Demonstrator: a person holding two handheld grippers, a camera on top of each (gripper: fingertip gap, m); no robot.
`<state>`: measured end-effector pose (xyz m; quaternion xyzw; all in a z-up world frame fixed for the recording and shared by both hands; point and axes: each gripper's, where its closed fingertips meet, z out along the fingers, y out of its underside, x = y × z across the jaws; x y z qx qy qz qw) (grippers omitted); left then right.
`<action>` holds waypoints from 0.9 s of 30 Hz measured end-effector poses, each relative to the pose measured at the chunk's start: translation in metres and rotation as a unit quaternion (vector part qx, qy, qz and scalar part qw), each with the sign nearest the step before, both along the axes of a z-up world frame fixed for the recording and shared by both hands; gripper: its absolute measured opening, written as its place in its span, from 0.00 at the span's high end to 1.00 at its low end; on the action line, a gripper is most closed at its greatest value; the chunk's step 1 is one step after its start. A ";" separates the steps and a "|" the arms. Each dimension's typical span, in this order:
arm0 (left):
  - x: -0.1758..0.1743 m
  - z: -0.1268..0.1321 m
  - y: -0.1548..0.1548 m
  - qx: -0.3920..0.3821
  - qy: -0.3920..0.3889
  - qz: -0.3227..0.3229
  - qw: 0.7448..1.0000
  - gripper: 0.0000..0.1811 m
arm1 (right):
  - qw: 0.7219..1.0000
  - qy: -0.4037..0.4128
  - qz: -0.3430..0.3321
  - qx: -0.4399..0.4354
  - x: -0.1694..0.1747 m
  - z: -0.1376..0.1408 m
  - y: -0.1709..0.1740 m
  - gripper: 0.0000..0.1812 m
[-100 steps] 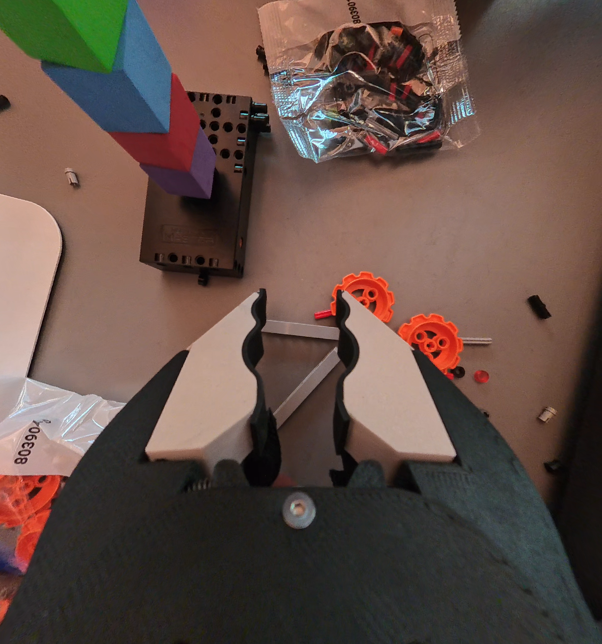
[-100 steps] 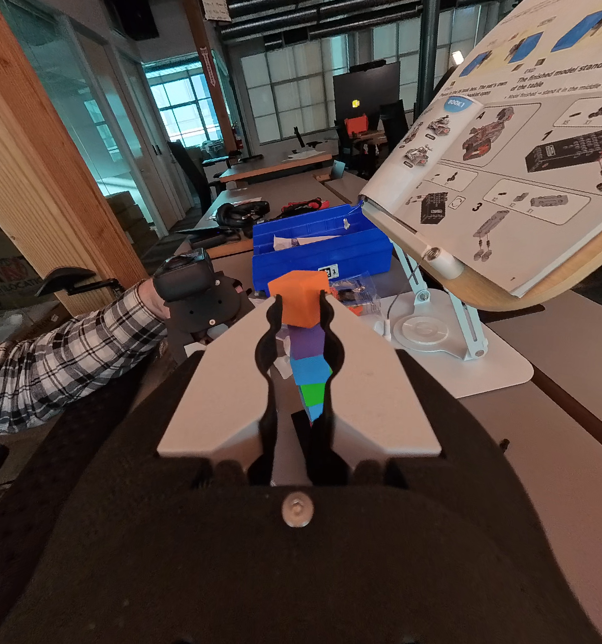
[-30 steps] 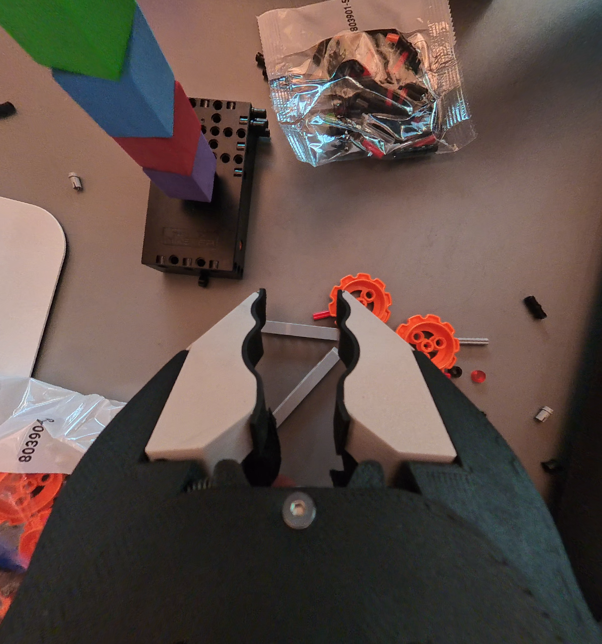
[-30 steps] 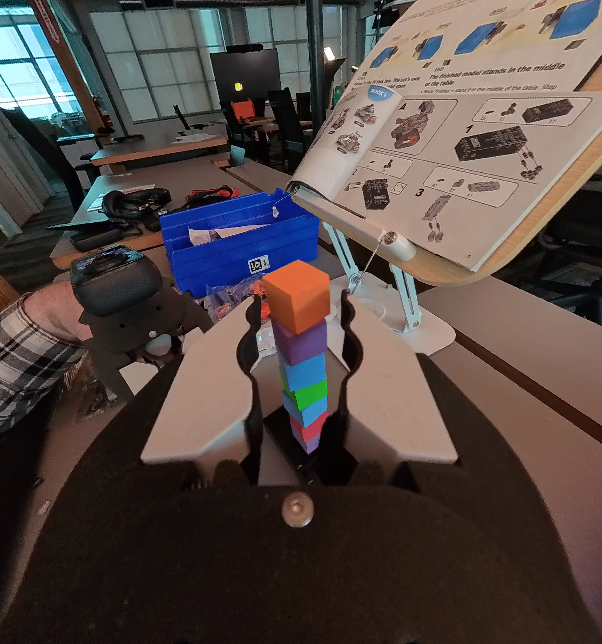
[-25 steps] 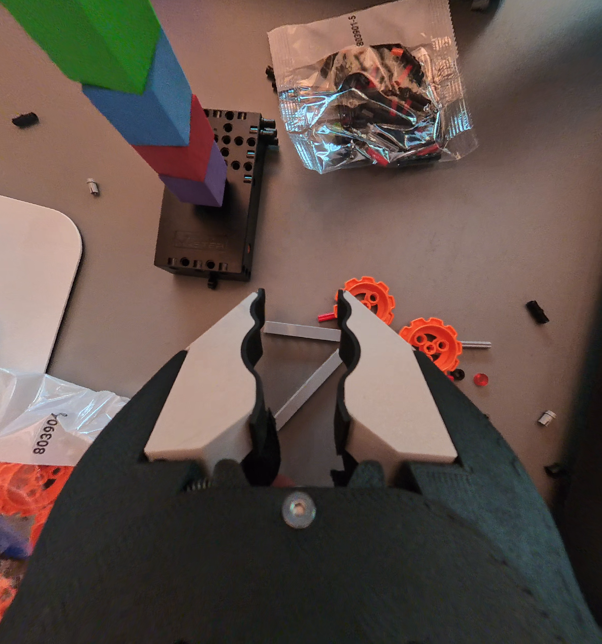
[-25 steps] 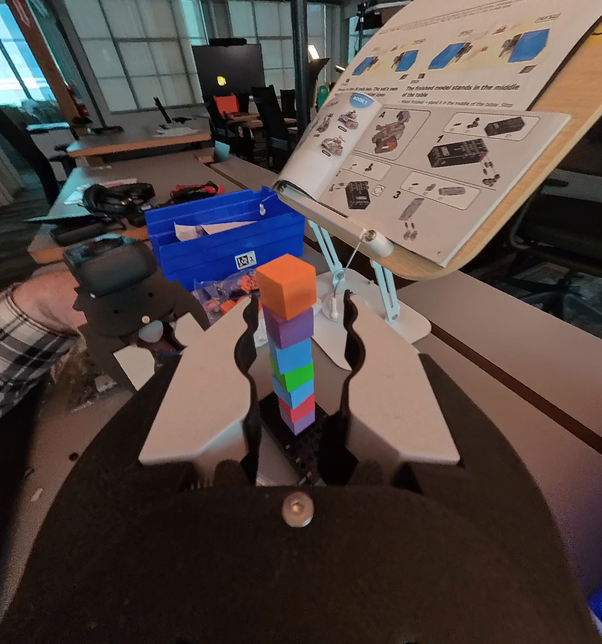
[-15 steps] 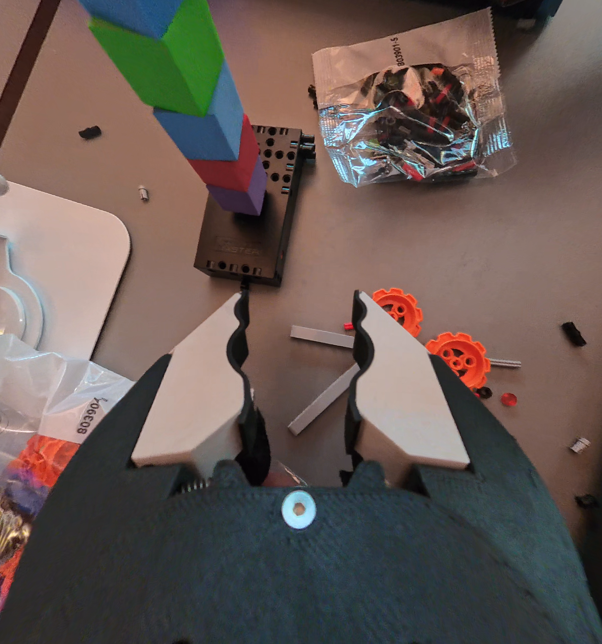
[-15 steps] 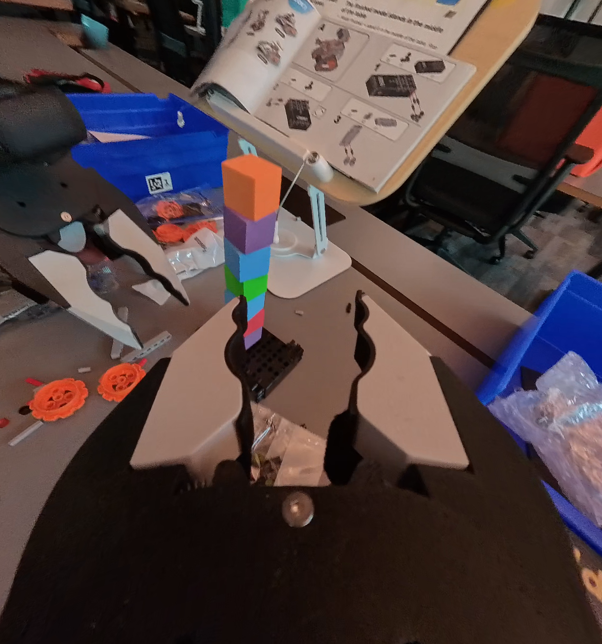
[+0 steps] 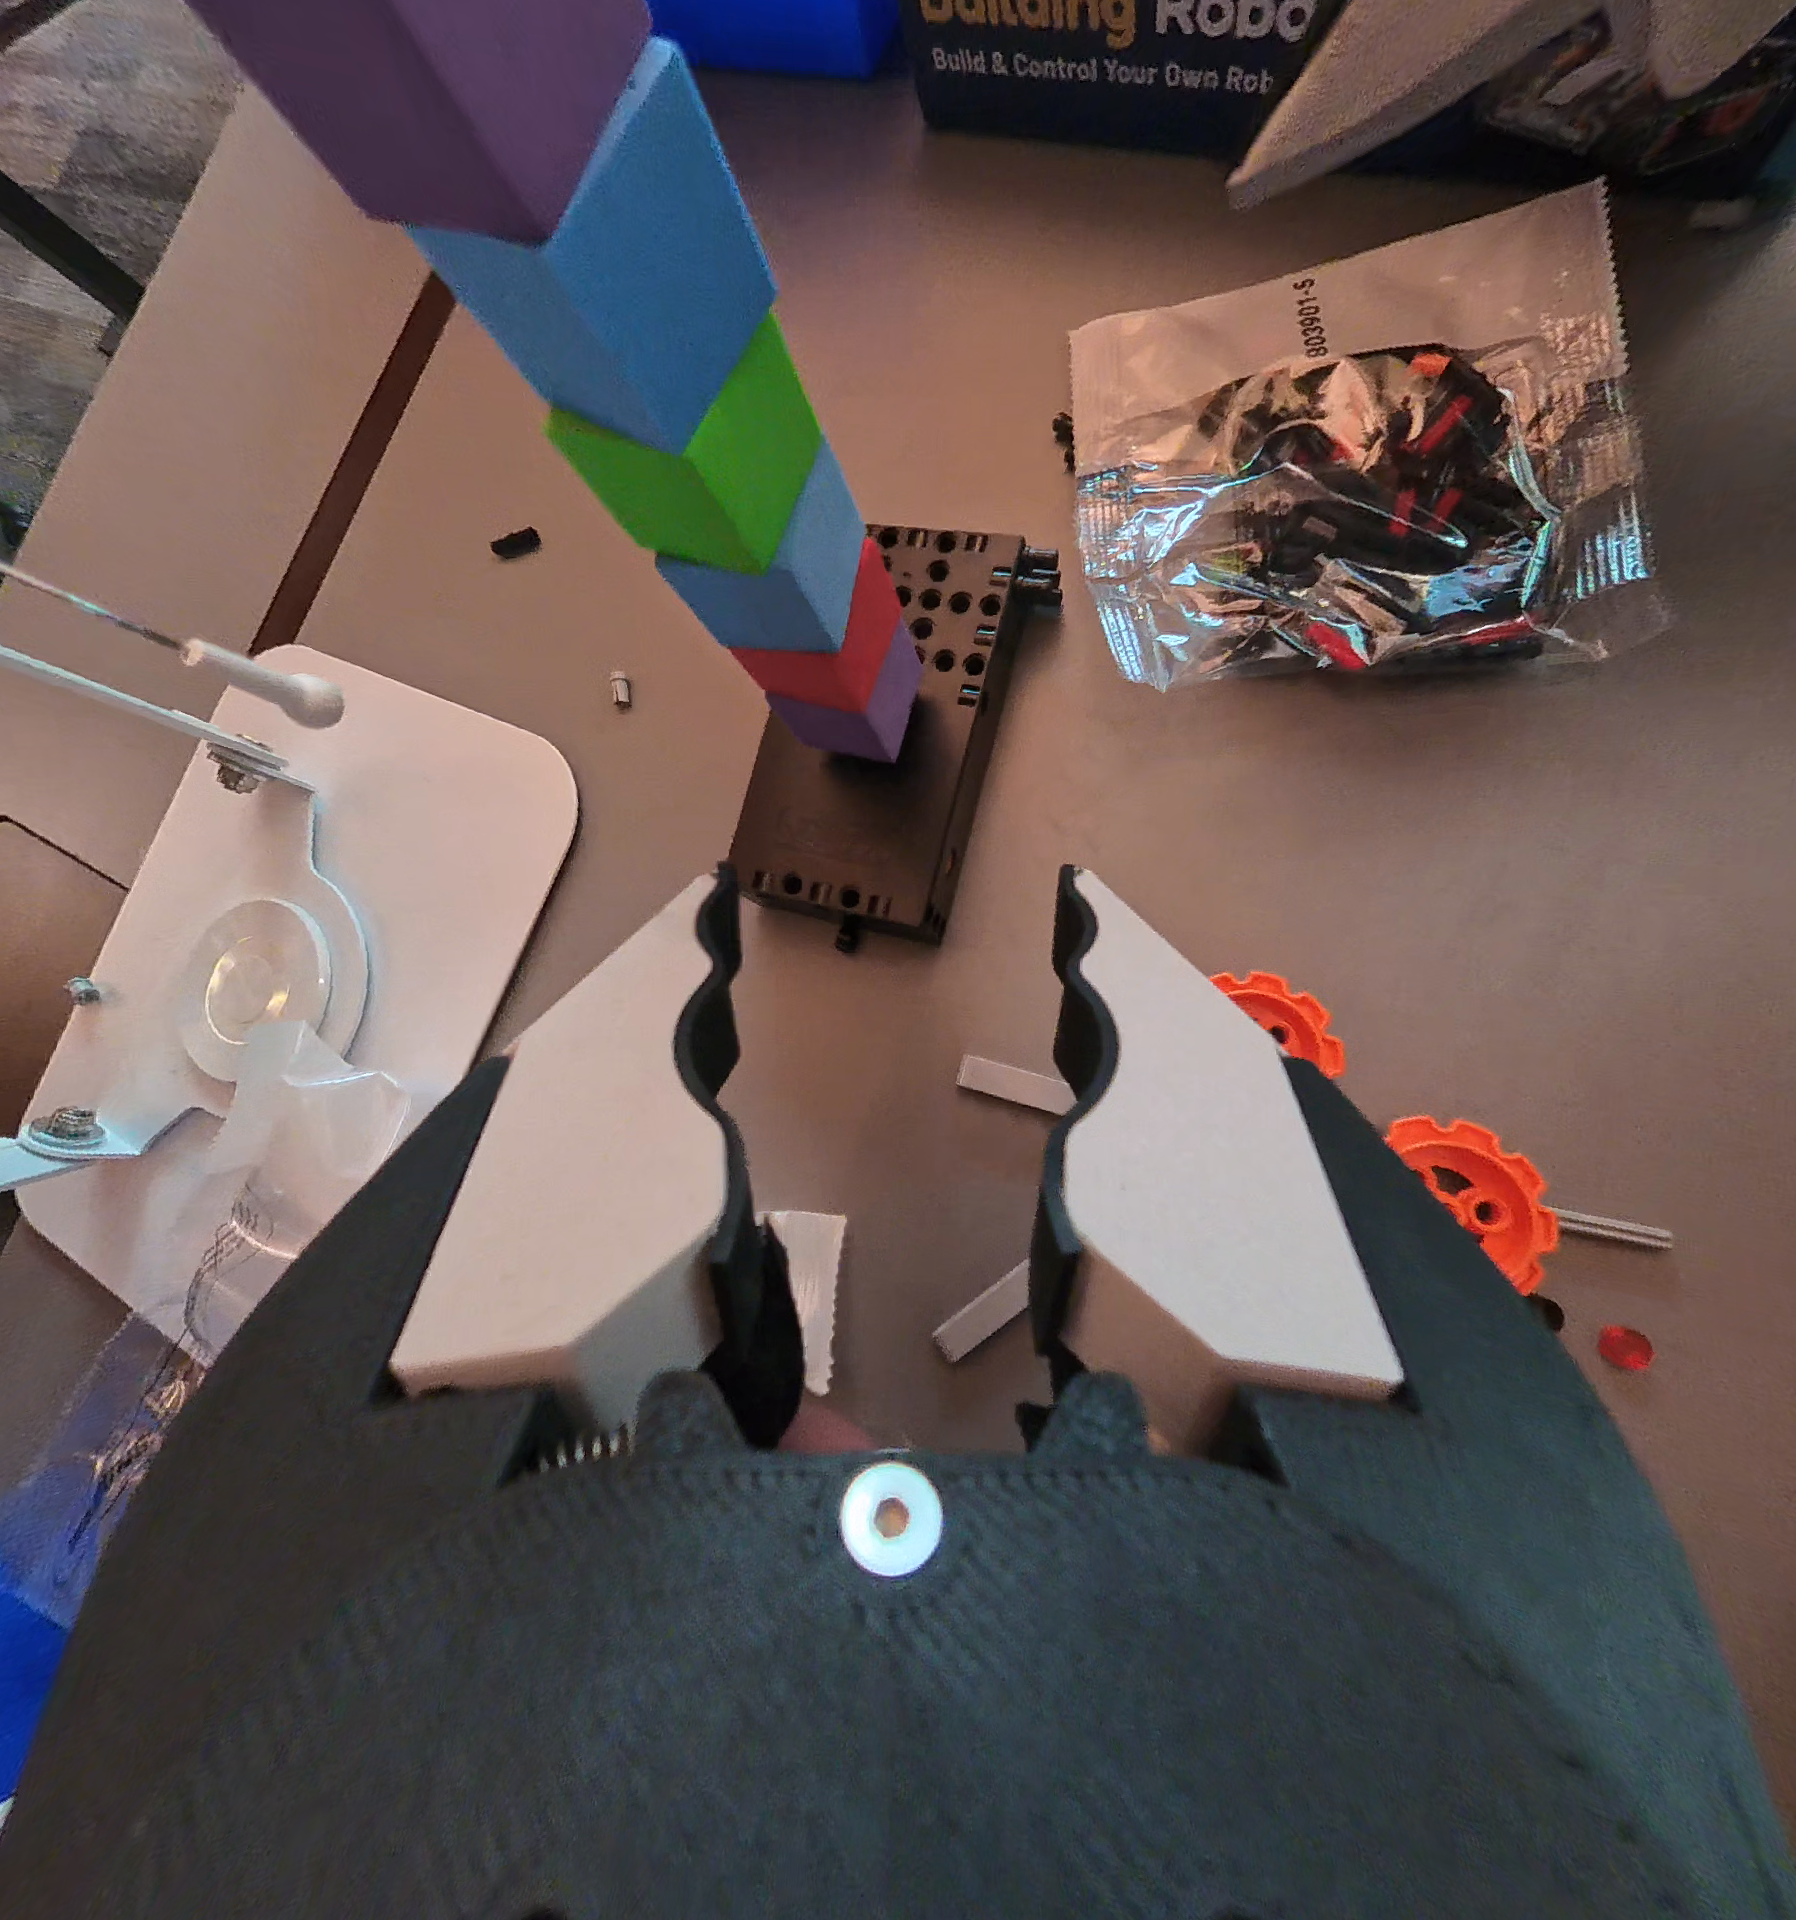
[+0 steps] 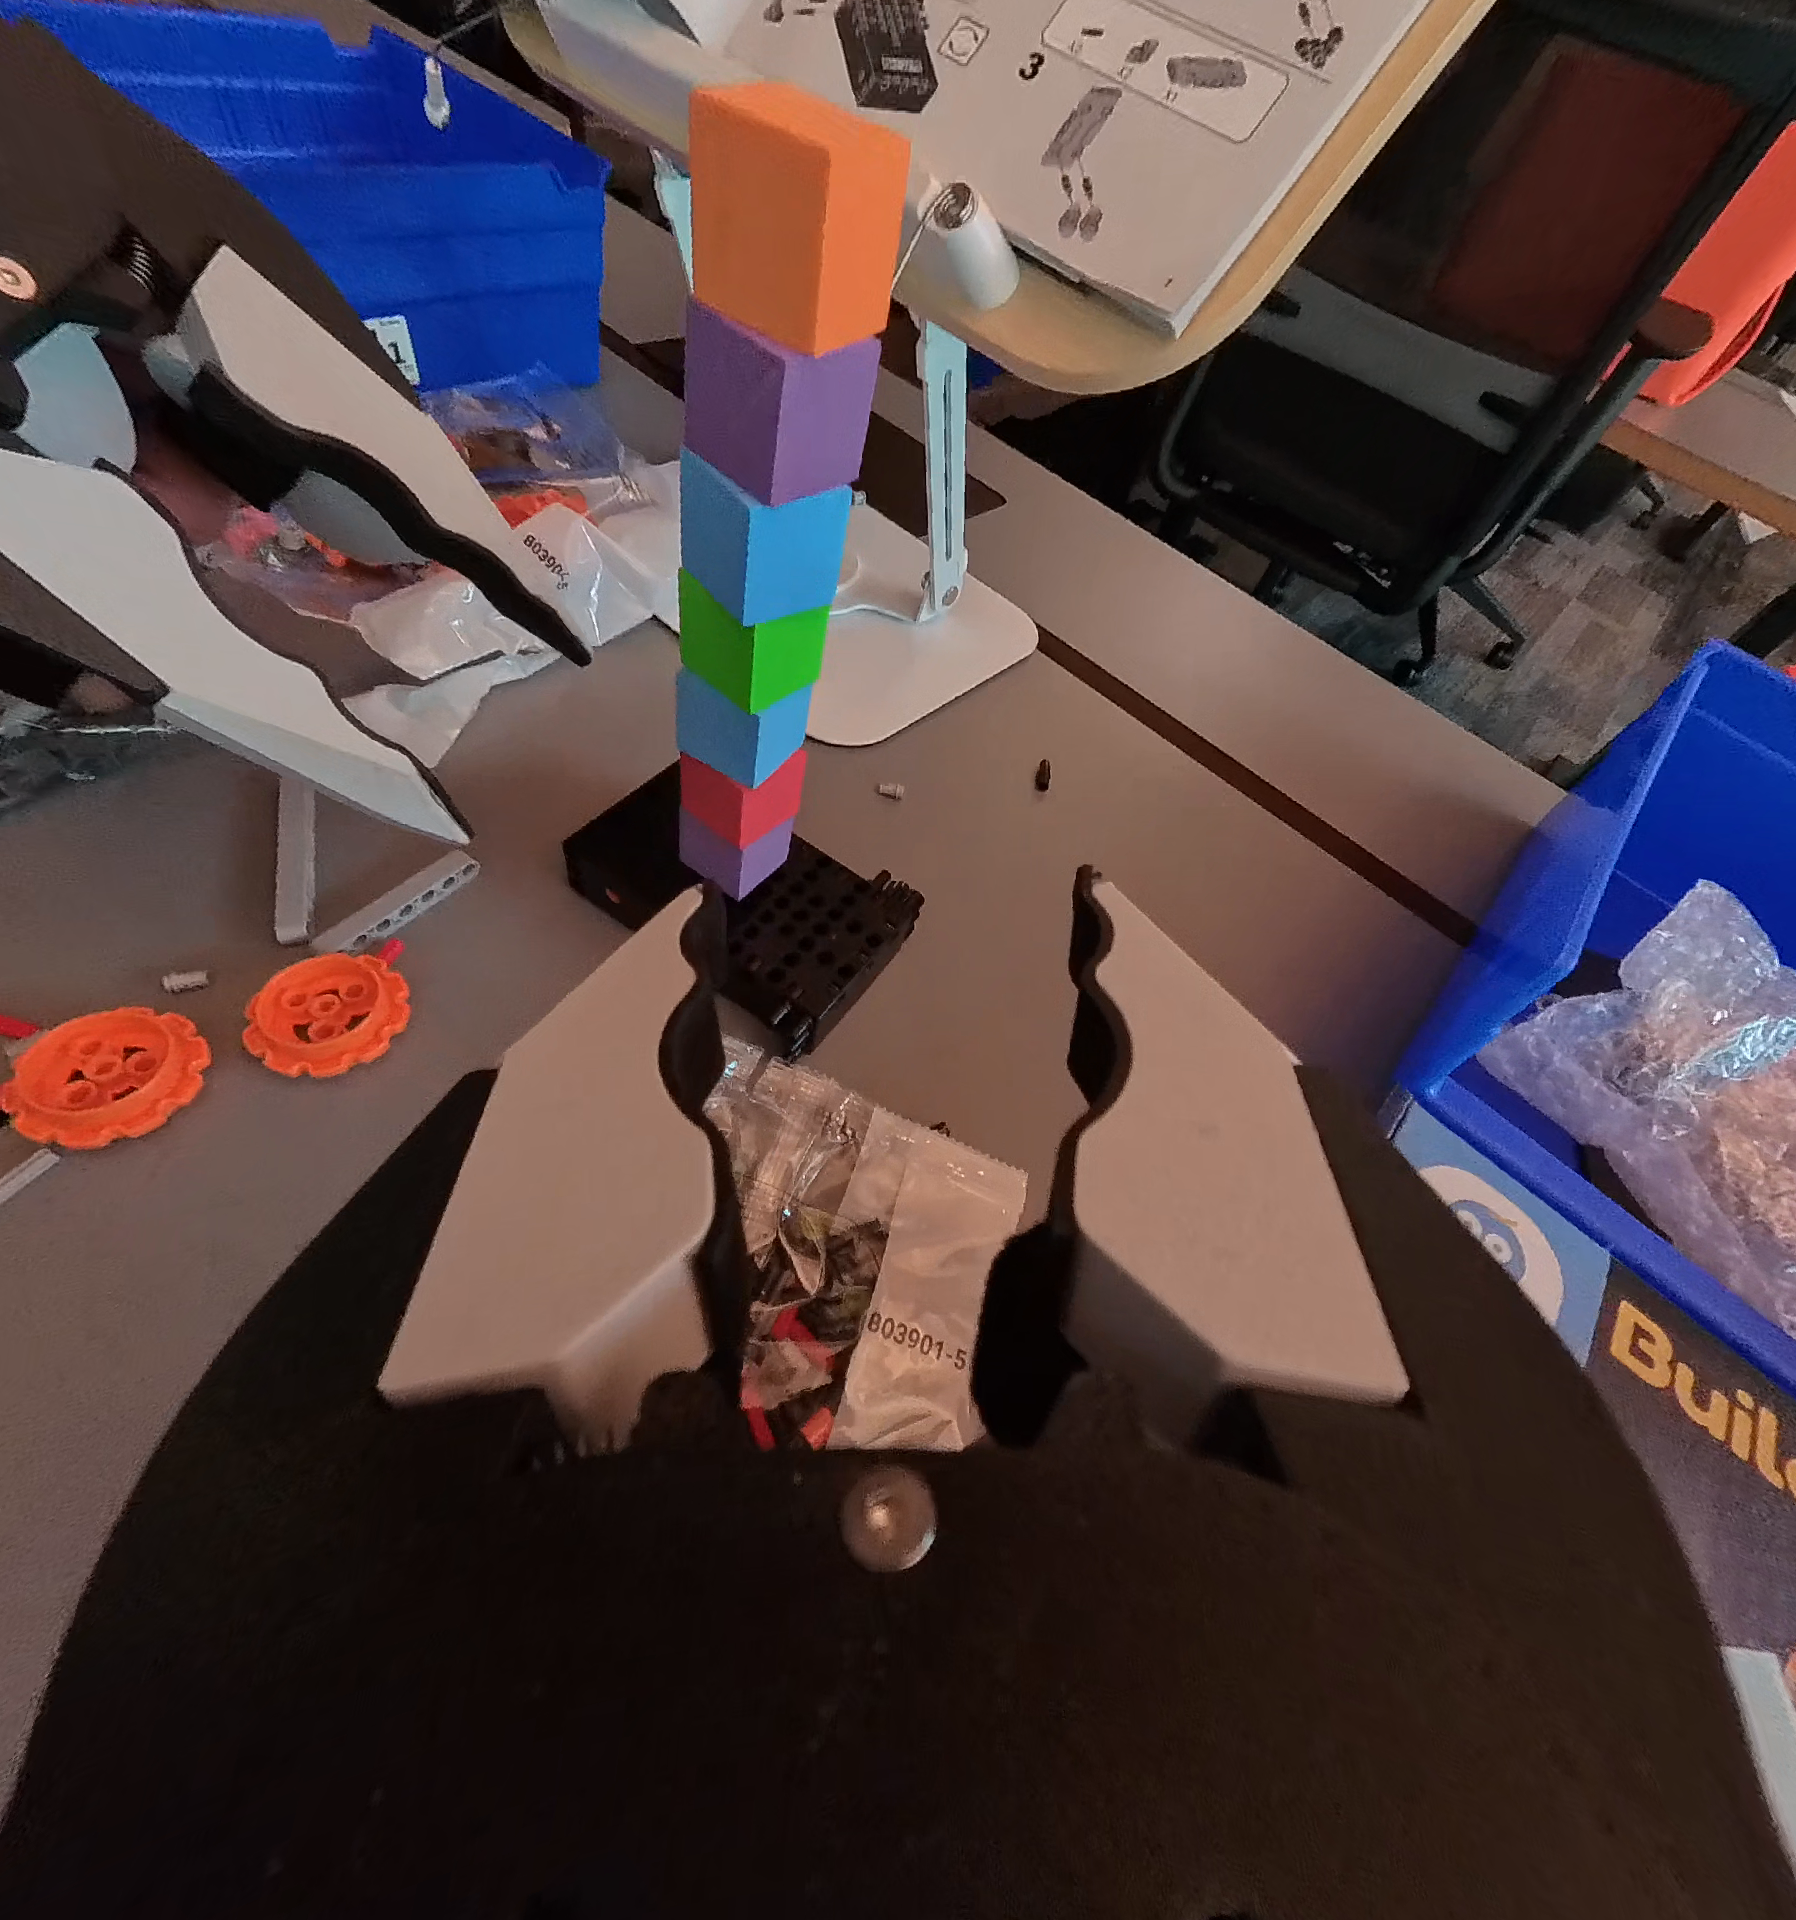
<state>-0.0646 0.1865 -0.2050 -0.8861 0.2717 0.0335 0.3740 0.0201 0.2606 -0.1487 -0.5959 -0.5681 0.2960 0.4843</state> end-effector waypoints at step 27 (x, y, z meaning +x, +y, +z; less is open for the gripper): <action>0.005 -0.034 0.042 -0.049 0.015 0.059 0.997 0.85 | 0.999 0.047 -0.022 -0.005 0.014 0.008 0.025 0.74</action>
